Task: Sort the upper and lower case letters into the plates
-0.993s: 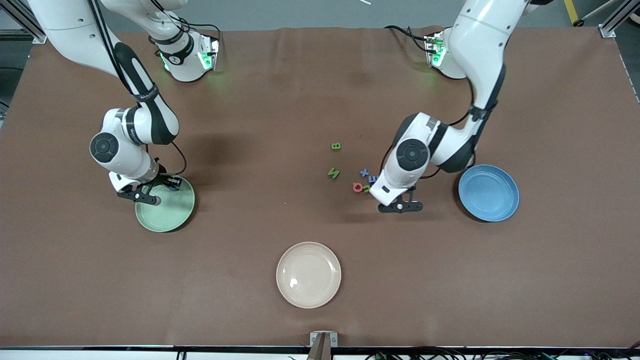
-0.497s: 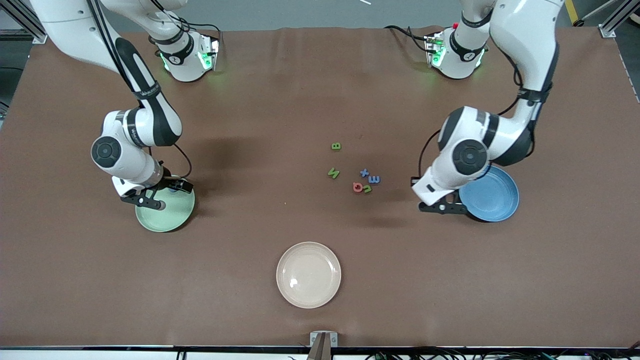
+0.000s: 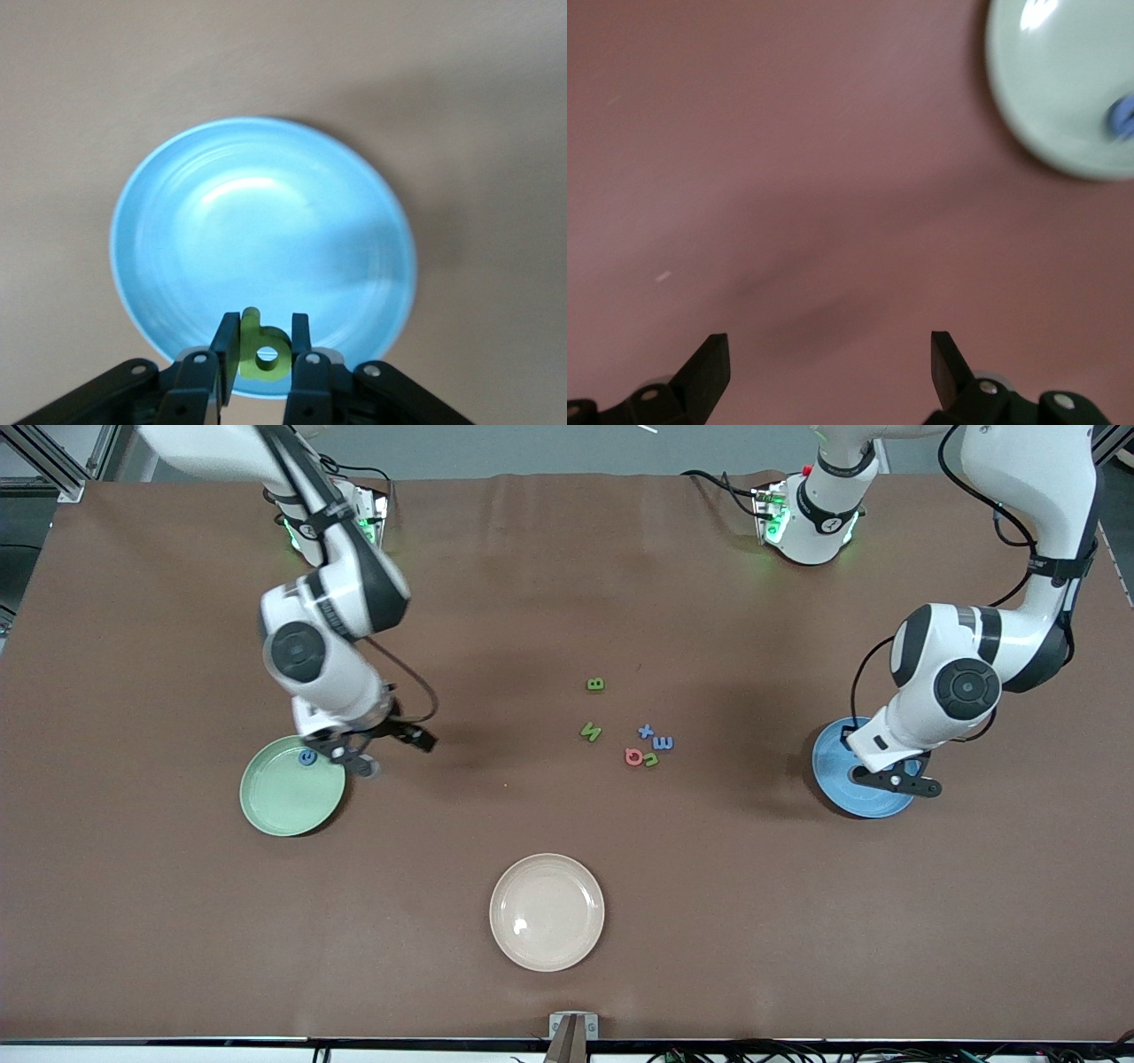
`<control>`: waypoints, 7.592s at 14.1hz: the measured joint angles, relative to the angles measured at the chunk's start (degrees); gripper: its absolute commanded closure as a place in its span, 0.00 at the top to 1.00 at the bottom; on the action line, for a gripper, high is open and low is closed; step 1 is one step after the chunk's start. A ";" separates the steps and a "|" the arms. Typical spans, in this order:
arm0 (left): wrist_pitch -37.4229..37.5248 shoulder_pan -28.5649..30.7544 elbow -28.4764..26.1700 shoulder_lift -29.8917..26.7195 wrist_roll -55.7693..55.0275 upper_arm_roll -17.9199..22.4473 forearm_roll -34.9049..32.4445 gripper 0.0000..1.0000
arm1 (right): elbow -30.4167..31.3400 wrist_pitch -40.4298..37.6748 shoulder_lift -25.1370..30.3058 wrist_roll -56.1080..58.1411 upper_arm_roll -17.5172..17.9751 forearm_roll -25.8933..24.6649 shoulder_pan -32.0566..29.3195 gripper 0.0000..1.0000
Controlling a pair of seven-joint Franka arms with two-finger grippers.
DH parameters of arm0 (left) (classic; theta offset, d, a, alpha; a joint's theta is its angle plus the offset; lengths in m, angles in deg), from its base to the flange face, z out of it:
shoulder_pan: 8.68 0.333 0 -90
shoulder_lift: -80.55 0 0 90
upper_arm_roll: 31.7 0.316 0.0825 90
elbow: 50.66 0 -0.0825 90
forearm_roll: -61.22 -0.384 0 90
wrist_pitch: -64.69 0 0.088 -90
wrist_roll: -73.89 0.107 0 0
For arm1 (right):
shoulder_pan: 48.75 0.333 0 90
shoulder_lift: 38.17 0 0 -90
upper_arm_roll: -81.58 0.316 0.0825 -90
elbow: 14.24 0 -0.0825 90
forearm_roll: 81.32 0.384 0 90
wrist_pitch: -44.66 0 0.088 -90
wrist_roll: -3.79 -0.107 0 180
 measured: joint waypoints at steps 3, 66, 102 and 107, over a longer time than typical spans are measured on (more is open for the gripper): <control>-6.10 4.97 -3.49 0.43 5.62 -0.07 -0.58 0.09 | -6.25 0.44 -5.12 -9.47 0.14 -0.04 8.00 1.00; -0.36 -8.46 19.41 21.24 -47.10 -21.66 2.11 1.00 | 9.48 16.60 -8.02 47.12 -5.94 -7.65 -26.15 1.00; 0.25 -11.89 14.40 20.66 -63.11 -22.88 2.05 0.99 | -11.01 8.49 -20.19 -65.25 4.32 -12.91 20.02 1.00; -0.31 -11.93 14.39 20.66 -63.16 -22.84 2.06 0.95 | -14.07 8.47 -22.82 -74.18 2.77 -13.61 23.67 1.00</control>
